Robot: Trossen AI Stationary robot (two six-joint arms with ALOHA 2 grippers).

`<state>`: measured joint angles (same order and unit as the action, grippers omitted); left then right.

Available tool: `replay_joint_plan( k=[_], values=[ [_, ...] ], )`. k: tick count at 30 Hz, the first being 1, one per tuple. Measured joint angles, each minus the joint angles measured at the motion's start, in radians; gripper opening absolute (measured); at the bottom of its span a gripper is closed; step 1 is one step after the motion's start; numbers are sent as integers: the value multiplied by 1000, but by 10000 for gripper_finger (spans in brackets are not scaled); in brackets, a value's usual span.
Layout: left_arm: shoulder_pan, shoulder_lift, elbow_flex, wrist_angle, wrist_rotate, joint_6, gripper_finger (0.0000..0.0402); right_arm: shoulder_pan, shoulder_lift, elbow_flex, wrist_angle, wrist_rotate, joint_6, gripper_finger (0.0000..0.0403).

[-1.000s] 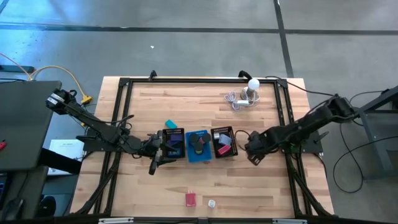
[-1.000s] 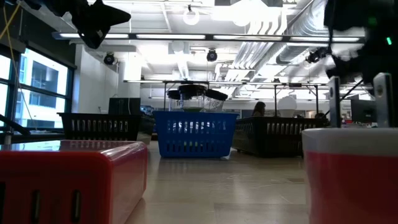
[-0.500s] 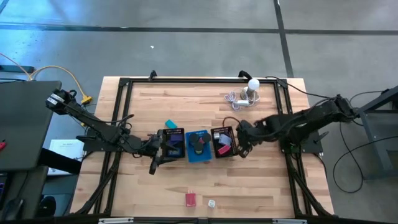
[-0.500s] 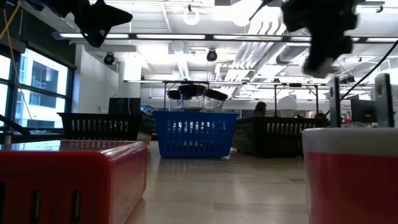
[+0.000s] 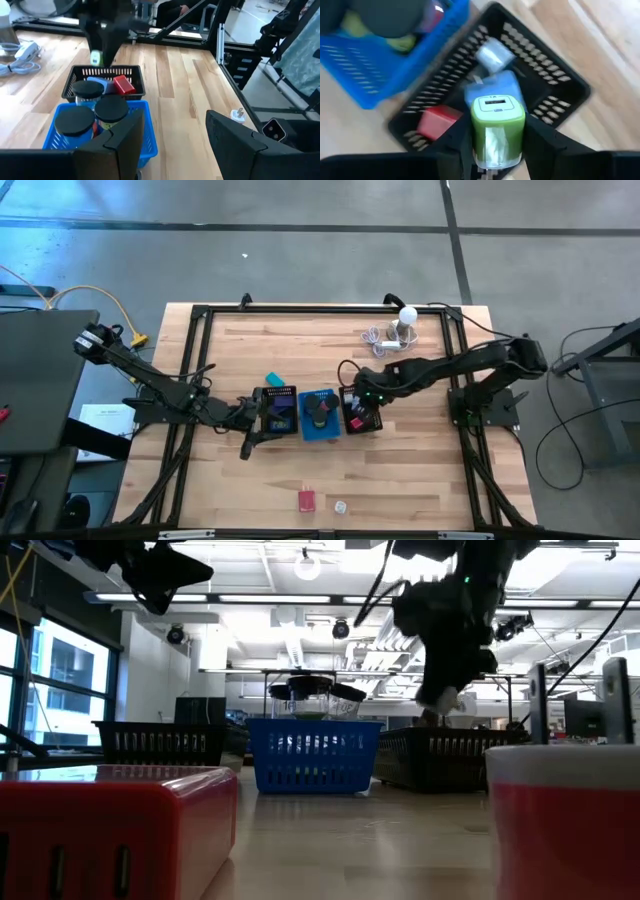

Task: Pick & Place Office items
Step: Put the green charger adapter into the right black bin

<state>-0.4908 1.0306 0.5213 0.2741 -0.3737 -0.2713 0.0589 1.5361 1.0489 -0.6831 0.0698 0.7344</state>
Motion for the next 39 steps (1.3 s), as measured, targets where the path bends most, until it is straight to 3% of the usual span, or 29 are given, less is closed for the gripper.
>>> replay_joint_plan(
  k=[7, 34, 39],
  values=[
    [0, 0, 0, -11, 0, 29, 207, -6, 62, 0, 3, -28, 5, 118],
    [0, 0, 0, 26, 0, 31, 207, 7, 109, 0, -19, -10, 103, 118],
    [0, 0, 0, 26, 0, 31, 207, 7, 109, 0, -15, 7, 110, 172]
  ],
)
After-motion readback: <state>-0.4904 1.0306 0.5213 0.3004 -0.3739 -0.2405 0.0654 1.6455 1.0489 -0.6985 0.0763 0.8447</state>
